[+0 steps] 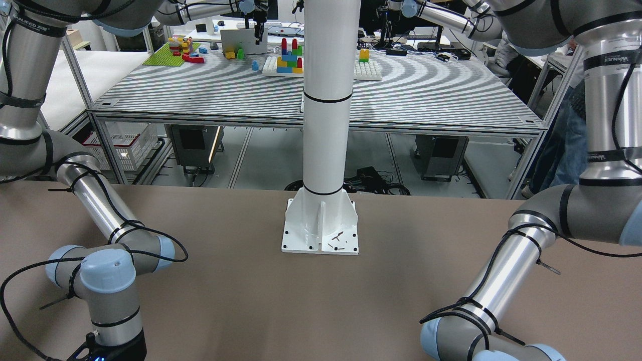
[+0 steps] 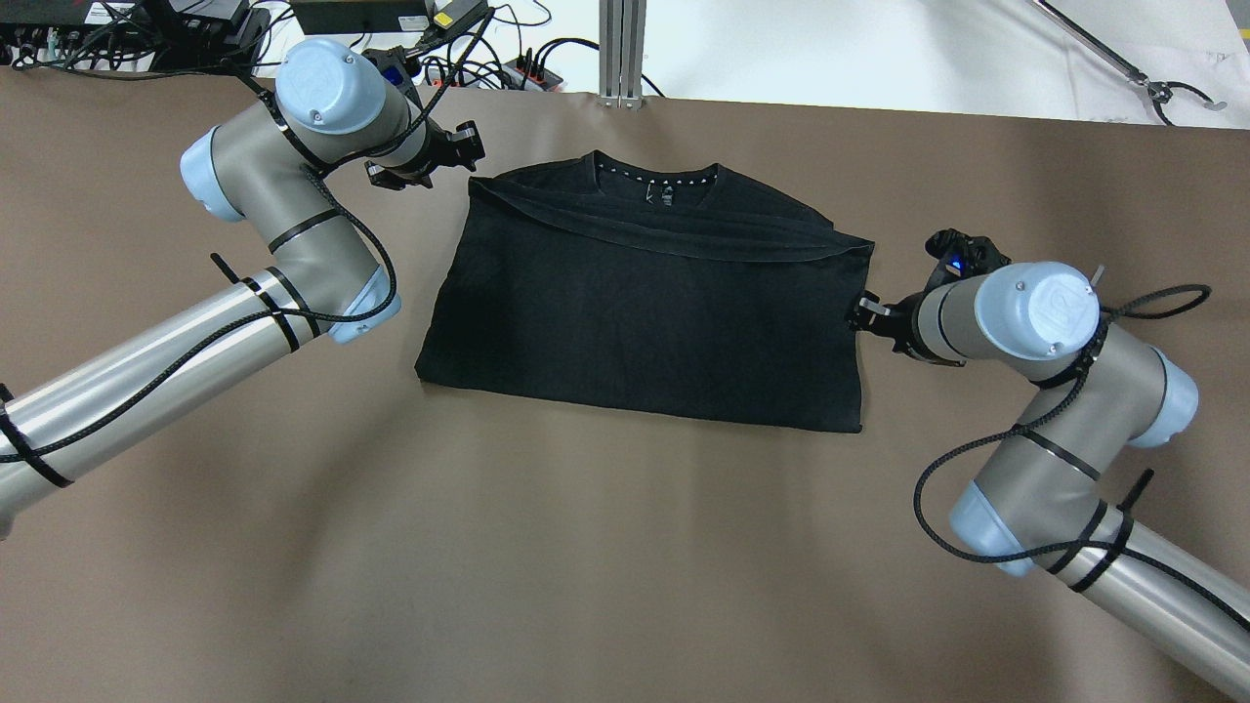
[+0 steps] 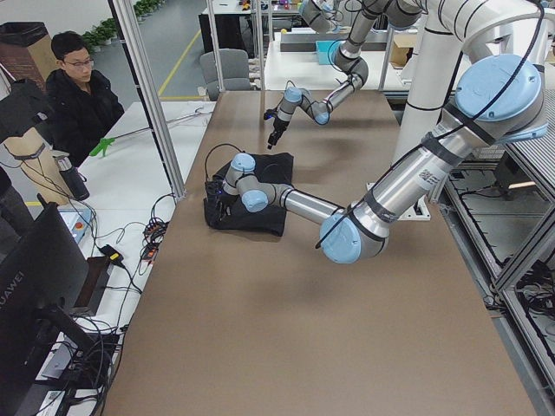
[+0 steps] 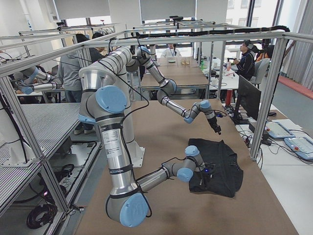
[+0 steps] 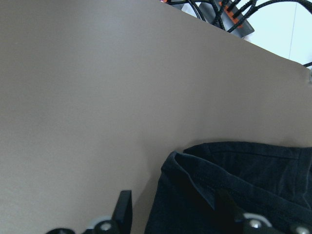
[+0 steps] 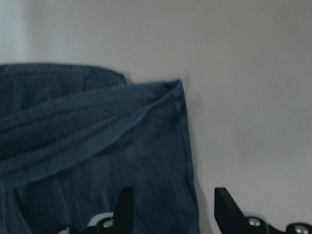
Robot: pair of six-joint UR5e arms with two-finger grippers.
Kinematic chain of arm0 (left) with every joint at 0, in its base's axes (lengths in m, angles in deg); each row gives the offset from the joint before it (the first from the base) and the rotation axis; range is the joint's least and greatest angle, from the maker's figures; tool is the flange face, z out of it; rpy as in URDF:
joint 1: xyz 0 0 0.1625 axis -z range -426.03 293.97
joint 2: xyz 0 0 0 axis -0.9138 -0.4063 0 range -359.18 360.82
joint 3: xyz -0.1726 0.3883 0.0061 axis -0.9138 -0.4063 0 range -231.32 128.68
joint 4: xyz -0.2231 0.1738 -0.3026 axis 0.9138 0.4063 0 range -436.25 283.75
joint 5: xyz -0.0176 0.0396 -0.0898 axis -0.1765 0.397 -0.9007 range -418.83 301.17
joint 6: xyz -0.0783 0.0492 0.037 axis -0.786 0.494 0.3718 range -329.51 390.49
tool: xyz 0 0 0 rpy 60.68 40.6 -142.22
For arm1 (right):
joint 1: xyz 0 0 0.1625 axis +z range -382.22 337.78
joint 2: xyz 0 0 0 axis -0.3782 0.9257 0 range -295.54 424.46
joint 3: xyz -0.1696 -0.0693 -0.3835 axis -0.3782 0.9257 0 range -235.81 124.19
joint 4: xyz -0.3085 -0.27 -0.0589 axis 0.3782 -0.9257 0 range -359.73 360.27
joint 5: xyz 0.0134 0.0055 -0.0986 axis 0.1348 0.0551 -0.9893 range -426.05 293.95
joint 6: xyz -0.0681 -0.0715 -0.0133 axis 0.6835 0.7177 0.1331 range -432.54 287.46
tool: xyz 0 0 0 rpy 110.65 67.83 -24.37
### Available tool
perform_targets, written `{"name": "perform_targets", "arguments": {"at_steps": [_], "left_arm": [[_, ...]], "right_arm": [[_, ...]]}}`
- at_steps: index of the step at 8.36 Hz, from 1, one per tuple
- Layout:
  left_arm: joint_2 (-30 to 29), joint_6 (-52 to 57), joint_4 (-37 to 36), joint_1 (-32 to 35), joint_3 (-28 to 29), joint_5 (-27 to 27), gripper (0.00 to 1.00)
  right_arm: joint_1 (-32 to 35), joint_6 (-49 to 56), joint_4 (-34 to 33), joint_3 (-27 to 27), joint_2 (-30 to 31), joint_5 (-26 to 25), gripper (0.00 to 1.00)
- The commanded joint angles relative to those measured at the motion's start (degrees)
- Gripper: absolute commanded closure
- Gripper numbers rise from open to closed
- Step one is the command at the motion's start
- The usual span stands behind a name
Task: Fold clothes
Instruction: 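Move the right gripper to the nearest folded edge while the left holds still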
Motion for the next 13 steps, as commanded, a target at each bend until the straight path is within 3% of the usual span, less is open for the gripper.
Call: {"name": "perform_targets", "arguments": {"at_steps": [1, 3, 6, 9, 10, 11, 12, 13], "left_arm": [[0.17, -0.24, -0.08, -0.05, -0.16, 0.22, 0.33], [0.00, -0.68, 0.01, -1.27, -0.16, 2.58, 0.33], [0.00, -0.50, 0.01, -1.28, -0.08, 2.68, 0.33], [0.00, -0.42, -0.08, -1.20, 0.01, 2.68, 0.33], [0.00, -0.42, -0.08, -1.20, 0.01, 2.68, 0.33], [0.00, -0.42, -0.08, -1.20, 0.01, 2.68, 0.33], [0.00, -0.50, -0.08, -1.28, 0.01, 2.68, 0.33], [-0.09, -0.59, -0.08, -1.28, 0.01, 2.68, 0.33]], "right_arm": [[-4.42, -6.57, 1.77, -3.55, 4.23, -0.43, 0.34], [-6.18, -11.50, 2.30, -4.51, 4.67, -0.69, 0.34], [-10.59, -11.79, 2.48, -3.90, 5.02, -6.22, 0.38], [-10.50, -11.70, 2.48, -4.42, 5.72, -6.14, 0.47], [-10.50, -11.87, 2.48, -4.51, 5.81, -6.23, 0.61], [-10.50, -11.88, 2.57, -4.86, 5.90, -6.23, 0.85], [-10.50, -11.96, 2.48, -5.82, 6.25, -6.23, 1.00], [-10.50, -12.05, 2.48, -8.18, 7.73, -5.88, 1.00]]}}
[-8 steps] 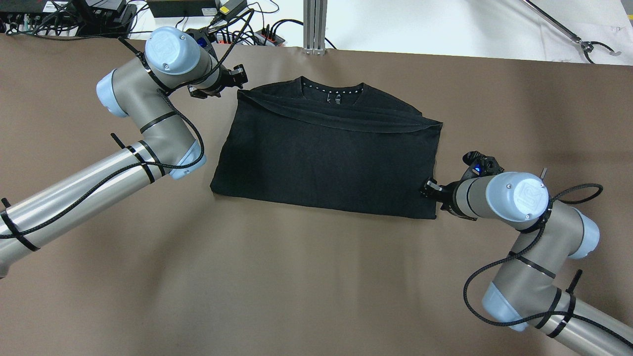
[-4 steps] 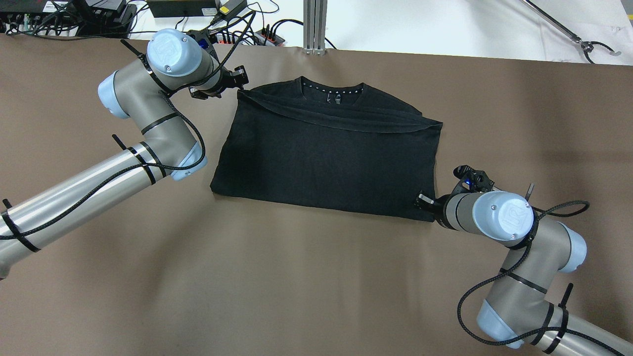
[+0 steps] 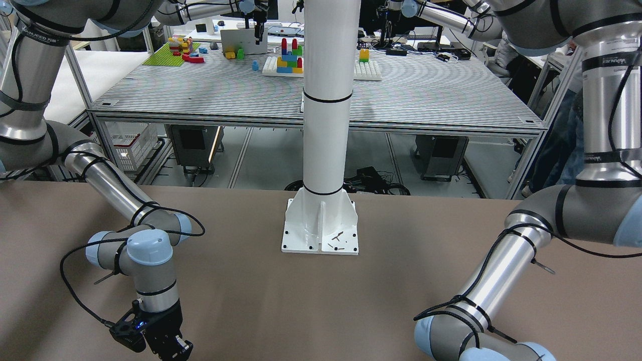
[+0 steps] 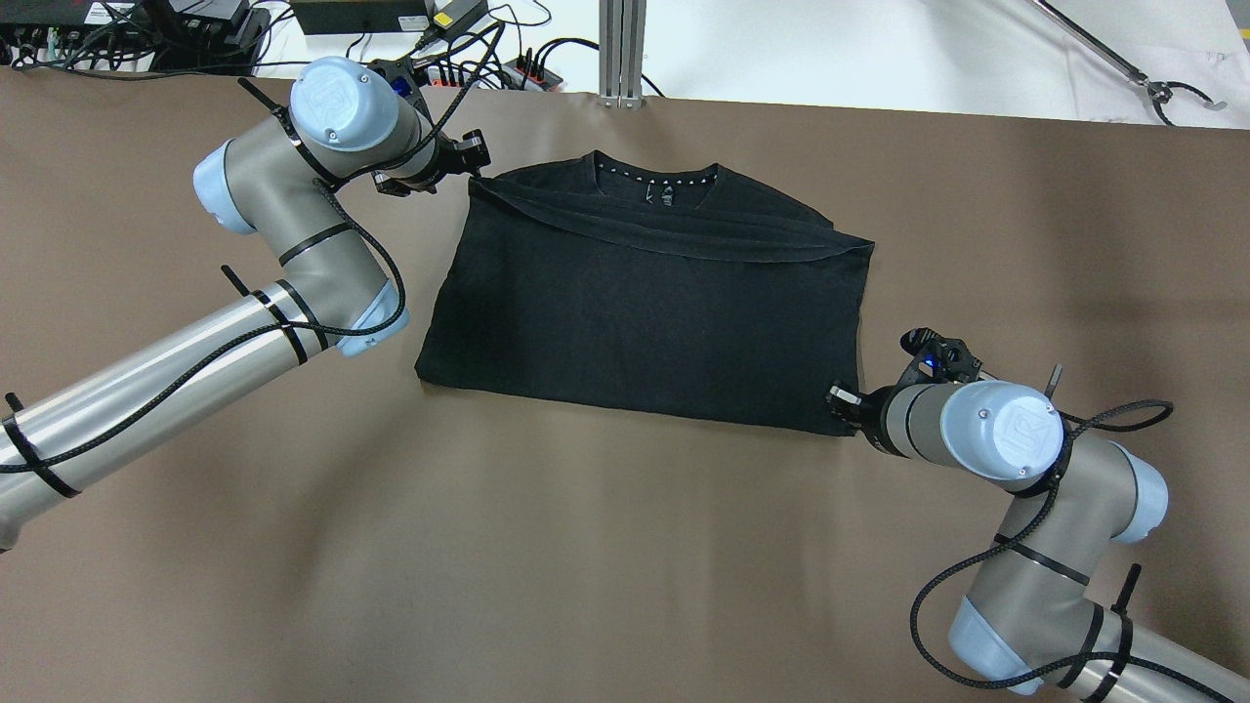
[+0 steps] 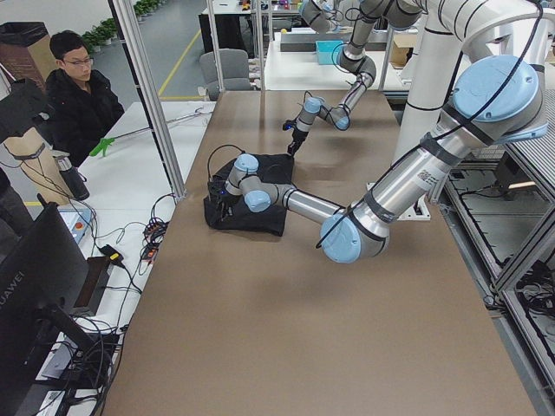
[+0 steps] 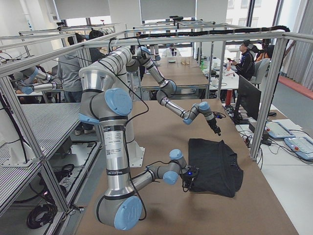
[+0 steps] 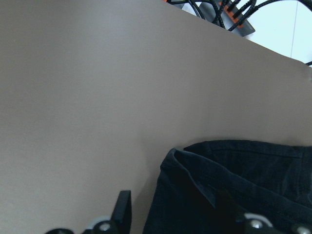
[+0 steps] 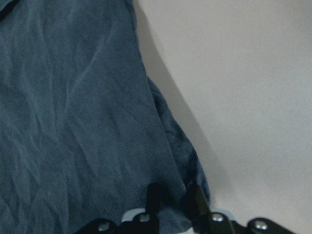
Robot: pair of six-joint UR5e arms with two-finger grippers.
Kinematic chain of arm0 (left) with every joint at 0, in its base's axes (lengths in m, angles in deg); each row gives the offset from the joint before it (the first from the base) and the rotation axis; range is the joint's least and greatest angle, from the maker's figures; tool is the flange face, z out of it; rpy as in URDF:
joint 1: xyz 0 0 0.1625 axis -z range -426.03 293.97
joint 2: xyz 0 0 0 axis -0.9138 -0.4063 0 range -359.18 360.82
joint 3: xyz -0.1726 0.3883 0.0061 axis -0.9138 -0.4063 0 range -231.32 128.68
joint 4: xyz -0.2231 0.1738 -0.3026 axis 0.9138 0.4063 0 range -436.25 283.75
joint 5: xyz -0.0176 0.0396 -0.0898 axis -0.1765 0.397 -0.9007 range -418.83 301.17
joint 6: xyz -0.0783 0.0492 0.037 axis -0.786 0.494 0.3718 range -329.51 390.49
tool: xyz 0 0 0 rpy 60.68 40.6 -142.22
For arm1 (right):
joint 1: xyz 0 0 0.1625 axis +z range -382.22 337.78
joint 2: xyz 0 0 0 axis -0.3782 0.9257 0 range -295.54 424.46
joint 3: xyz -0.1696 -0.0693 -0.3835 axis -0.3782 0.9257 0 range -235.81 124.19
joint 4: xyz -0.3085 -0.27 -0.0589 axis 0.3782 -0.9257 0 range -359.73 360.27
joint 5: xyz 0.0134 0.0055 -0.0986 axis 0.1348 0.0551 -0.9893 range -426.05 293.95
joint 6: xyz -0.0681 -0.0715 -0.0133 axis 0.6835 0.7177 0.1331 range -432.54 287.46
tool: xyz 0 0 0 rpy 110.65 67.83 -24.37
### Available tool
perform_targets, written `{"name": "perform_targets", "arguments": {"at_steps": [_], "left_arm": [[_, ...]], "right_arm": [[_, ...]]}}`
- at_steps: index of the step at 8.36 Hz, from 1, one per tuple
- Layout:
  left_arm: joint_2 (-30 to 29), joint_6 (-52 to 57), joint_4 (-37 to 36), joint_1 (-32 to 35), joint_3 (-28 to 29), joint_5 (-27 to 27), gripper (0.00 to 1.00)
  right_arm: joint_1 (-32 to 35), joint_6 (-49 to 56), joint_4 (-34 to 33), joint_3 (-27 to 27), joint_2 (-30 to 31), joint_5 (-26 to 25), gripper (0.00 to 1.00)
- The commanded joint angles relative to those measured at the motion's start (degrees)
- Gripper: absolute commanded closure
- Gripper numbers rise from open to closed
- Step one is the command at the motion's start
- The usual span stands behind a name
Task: Fold clothes
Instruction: 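Move the right gripper to the nearest folded edge while the left holds still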
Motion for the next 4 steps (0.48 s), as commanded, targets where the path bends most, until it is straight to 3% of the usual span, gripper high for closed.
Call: {"name": "perform_targets", "arguments": {"at_steps": [1, 4], "left_arm": [[-0.17, -0.39, 0.00, -0.06, -0.08, 0.00, 0.33], [-0.70, -1.79, -0.26, -0.14, -0.26, 0.09, 0.32]], "right_arm": [[-0.18, -0.23, -0.12, -5.35, 3.59, 0.68, 1.00], [-5.16, -4.88, -0.12, -15.71, 10.53, 8.47, 1.00]]}}
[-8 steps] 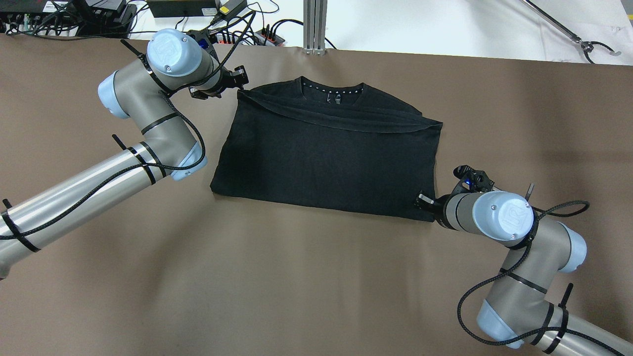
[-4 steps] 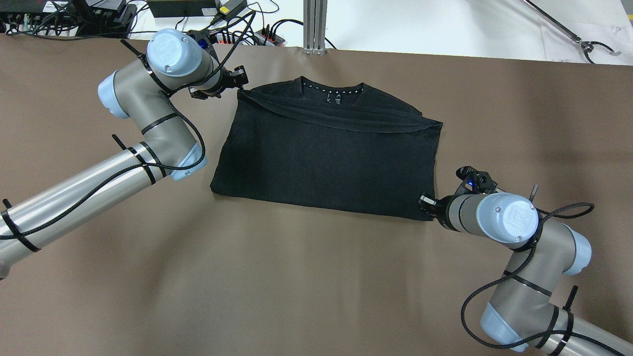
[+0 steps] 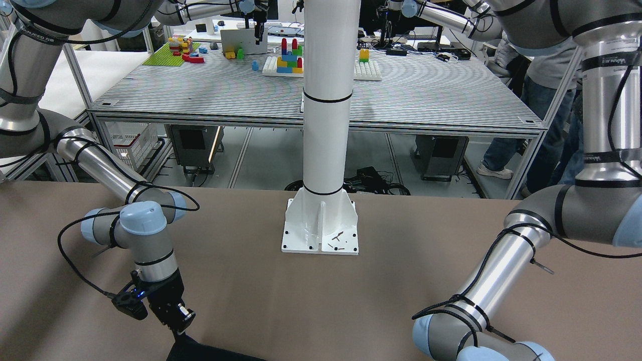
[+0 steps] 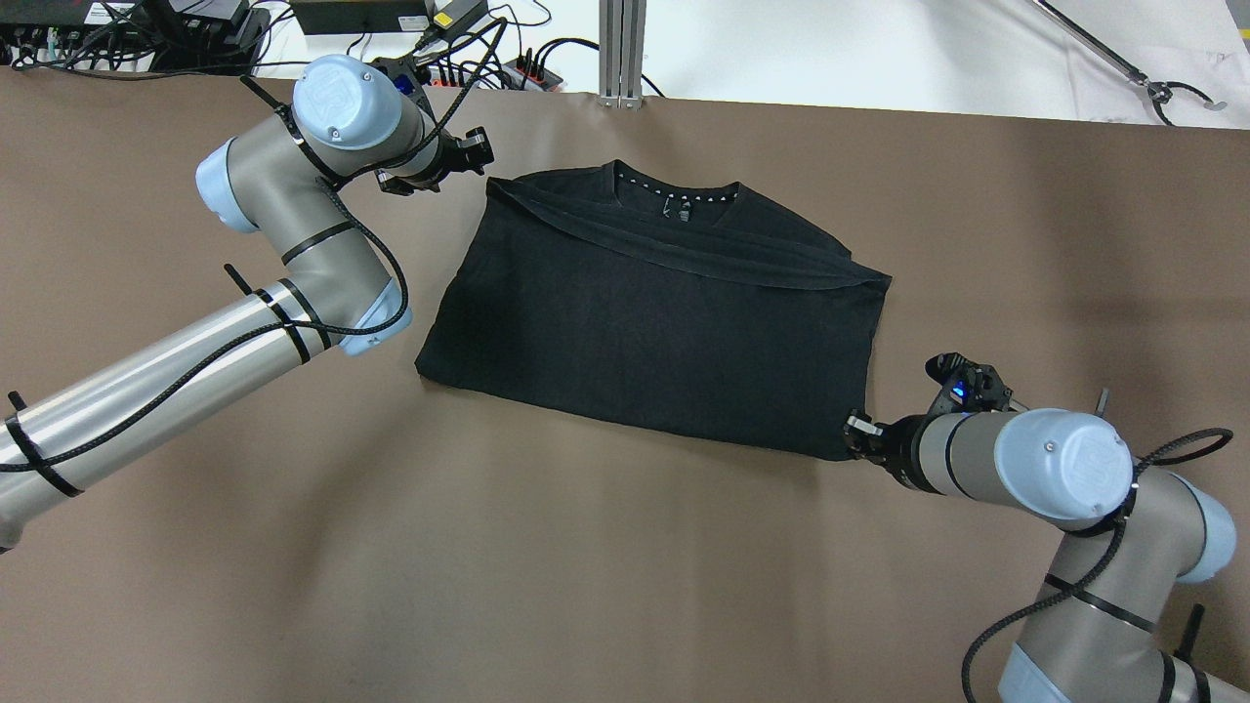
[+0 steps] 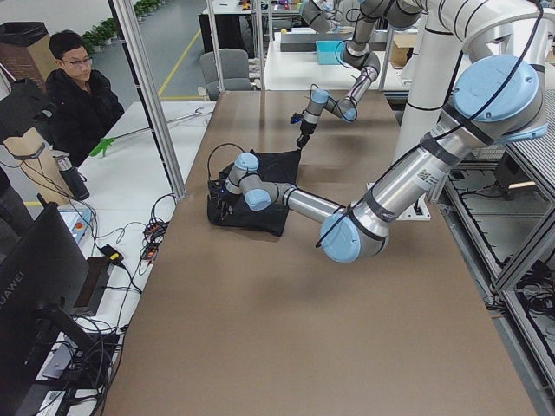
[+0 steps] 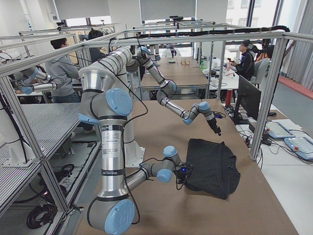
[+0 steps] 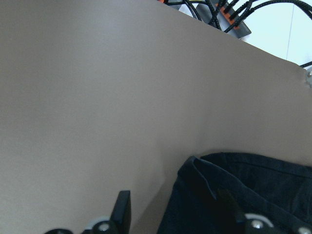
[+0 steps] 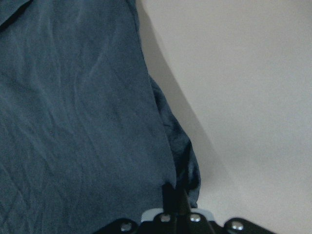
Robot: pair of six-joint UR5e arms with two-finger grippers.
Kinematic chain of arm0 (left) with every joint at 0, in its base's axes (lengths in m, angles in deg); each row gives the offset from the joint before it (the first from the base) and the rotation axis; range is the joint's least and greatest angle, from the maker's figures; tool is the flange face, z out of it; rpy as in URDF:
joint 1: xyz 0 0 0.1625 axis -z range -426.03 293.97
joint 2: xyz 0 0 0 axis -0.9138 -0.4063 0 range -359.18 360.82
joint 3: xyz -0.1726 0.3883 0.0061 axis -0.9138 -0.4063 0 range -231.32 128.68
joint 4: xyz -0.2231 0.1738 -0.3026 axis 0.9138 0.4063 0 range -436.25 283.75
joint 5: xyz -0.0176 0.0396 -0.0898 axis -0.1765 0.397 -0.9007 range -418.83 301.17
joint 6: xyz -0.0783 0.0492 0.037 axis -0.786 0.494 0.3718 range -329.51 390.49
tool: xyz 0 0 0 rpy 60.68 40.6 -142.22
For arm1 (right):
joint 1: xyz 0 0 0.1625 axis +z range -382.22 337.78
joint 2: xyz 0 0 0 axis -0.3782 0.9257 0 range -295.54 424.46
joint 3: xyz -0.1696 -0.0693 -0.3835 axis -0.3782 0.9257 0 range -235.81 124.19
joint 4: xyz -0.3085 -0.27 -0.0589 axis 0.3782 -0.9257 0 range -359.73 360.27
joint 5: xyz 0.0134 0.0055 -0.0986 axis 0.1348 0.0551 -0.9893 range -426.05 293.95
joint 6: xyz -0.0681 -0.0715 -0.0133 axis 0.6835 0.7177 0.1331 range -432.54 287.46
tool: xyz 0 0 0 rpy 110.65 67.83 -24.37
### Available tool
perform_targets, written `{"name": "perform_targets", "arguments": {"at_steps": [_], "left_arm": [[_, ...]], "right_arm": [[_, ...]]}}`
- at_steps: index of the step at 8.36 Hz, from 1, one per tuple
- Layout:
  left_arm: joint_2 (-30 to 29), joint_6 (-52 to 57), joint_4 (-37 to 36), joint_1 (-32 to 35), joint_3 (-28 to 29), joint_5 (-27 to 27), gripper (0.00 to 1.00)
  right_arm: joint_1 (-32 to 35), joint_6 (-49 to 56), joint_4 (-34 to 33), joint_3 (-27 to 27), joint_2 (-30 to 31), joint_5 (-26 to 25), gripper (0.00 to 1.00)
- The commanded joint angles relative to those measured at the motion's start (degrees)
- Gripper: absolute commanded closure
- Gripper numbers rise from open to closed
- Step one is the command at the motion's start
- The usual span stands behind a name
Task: Fold clothes
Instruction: 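Move the right gripper to the nearest folded edge while the left holds still, then grasp the shirt edge with the right gripper and drag it toward the robot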
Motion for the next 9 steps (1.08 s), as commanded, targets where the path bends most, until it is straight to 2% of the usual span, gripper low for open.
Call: {"name": "perform_targets", "arguments": {"at_steps": [1, 3, 4, 5, 6, 7, 9], "left_arm": [[-0.47, -0.88, -0.27, -0.17, -0.12, 0.11, 0.32], [-0.47, -0.96, -0.18, -0.26, -0.12, 0.20, 0.33], [-0.47, -1.23, -0.18, -0.26, -0.12, 0.20, 0.33], [-0.47, -1.84, -0.18, -0.35, -0.12, 0.29, 0.33], [-0.47, -2.19, -0.18, -0.35, -0.12, 0.29, 0.33], [-0.39, -3.50, -0.27, -0.44, -0.12, 0.29, 0.33], [-0.39, -3.78, -0.44, -0.44, -0.20, -0.15, 0.33]], "right_arm": [[-4.64, -2.50, 0.25, -7.95, 6.04, 11.54, 1.00], [-4.82, -2.67, 13.27, -7.79, 10.24, 29.97, 1.00], [-4.99, -2.94, 19.09, -7.35, 11.84, 37.20, 1.00], [-6.21, -6.42, 20.71, -7.35, 11.33, 40.40, 1.00], [-11.19, -8.89, 21.43, -7.26, 10.46, 39.39, 0.94], [-14.54, -9.00, 21.52, -7.09, 8.71, 35.81, 0.07], [-15.89, -9.00, 21.52, -6.91, 8.60, 31.13, 0.05]]}}
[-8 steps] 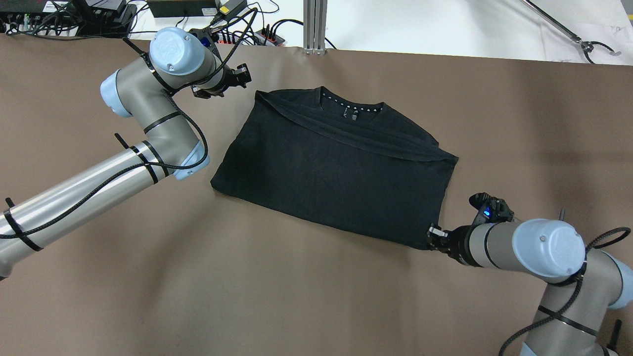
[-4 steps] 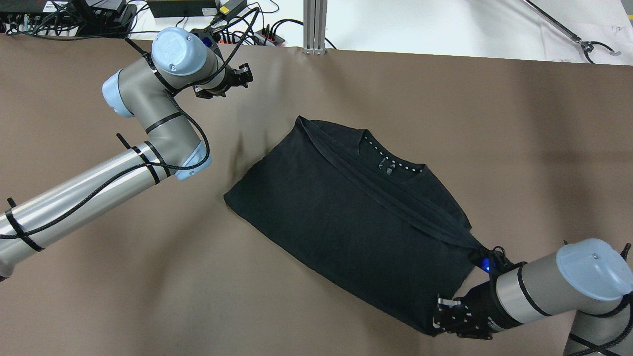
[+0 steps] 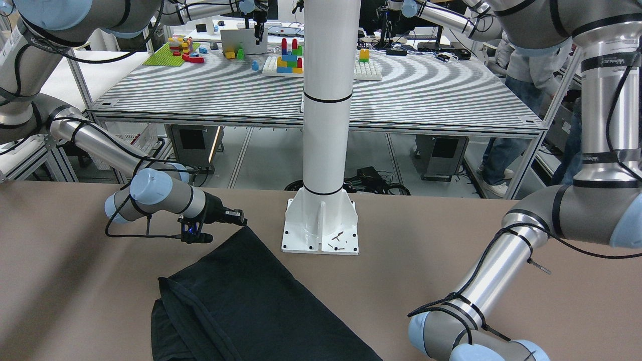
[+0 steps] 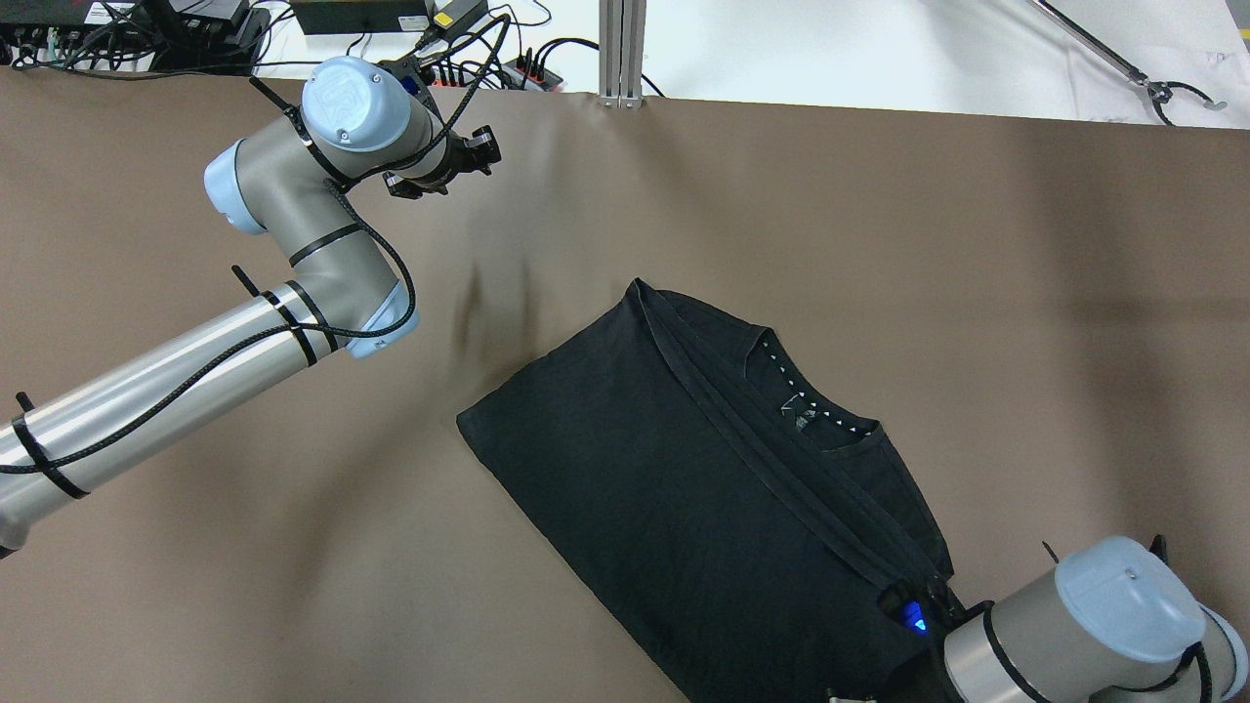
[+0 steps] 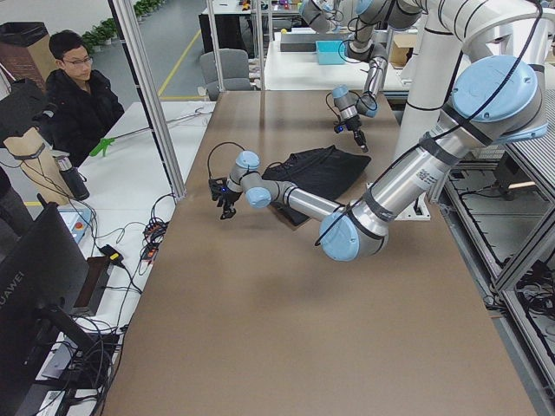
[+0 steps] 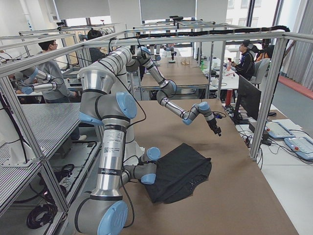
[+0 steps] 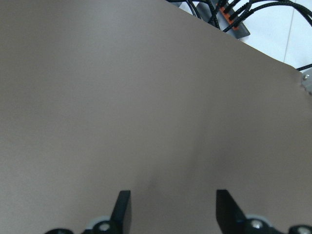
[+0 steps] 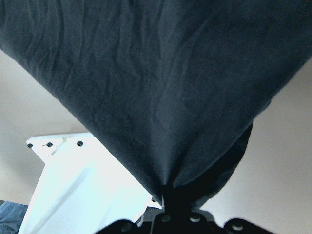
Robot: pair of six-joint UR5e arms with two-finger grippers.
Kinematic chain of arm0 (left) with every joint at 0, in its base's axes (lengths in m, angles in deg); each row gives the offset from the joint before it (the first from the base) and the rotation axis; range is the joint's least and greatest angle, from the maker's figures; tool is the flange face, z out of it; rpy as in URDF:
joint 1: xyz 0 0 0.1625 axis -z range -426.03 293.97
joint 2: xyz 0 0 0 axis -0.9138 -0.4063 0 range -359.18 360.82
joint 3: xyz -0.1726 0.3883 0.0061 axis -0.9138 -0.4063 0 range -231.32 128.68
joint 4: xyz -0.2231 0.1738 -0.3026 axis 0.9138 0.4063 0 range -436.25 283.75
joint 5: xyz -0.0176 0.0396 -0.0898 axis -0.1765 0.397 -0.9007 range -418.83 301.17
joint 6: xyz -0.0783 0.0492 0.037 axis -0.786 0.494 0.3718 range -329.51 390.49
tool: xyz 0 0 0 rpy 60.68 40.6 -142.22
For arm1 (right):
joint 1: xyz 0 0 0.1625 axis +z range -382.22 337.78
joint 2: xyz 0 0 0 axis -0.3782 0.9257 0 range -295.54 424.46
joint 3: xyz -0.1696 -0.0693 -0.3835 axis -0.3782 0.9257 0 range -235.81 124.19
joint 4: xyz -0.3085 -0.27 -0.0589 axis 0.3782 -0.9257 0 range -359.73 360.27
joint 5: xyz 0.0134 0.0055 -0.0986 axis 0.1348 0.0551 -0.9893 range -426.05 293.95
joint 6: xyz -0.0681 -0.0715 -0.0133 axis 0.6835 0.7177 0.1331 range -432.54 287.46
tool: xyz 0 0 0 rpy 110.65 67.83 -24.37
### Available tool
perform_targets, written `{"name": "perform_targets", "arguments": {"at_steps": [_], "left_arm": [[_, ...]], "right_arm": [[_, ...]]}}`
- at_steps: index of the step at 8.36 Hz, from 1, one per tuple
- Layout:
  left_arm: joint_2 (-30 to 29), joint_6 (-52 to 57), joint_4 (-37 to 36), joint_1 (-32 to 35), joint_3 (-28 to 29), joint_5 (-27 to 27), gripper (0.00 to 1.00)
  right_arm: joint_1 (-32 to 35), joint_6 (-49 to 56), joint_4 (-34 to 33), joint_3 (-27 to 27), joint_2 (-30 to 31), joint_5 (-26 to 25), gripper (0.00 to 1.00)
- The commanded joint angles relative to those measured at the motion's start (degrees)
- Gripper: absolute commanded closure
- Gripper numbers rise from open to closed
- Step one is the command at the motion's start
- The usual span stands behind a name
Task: Fold clothes
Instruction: 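Grasp the shirt edge with the right gripper and drag it toward the robot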
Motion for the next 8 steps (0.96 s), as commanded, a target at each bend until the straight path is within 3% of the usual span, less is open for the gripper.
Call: {"name": "perform_targets", "arguments": {"at_steps": [1, 3, 6, 8], "left_arm": [[0.76, -0.54, -0.42, 0.10, -2.26, -0.64, 0.33], [4.96, -3.33, -5.13, -0.34, -13.29, -4.04, 0.33], [18.65, -10.80, -7.54, -8.49, -32.19, -3.81, 0.33], [26.48, -16.25, -7.19, -15.42, -39.52, 2.30, 0.32]], "right_arm": [[-2.00, -0.40, 0.28, 0.28, -0.66, -4.52, 0.05], [0.10, -0.14, 0.19, 0.28, -0.66, -8.11, 0.05], [4.41, 0.56, -0.86, 0.72, -1.63, -11.73, 0.05], [5.83, 0.65, -5.67, 0.72, -3.55, -13.05, 0.05]]}}
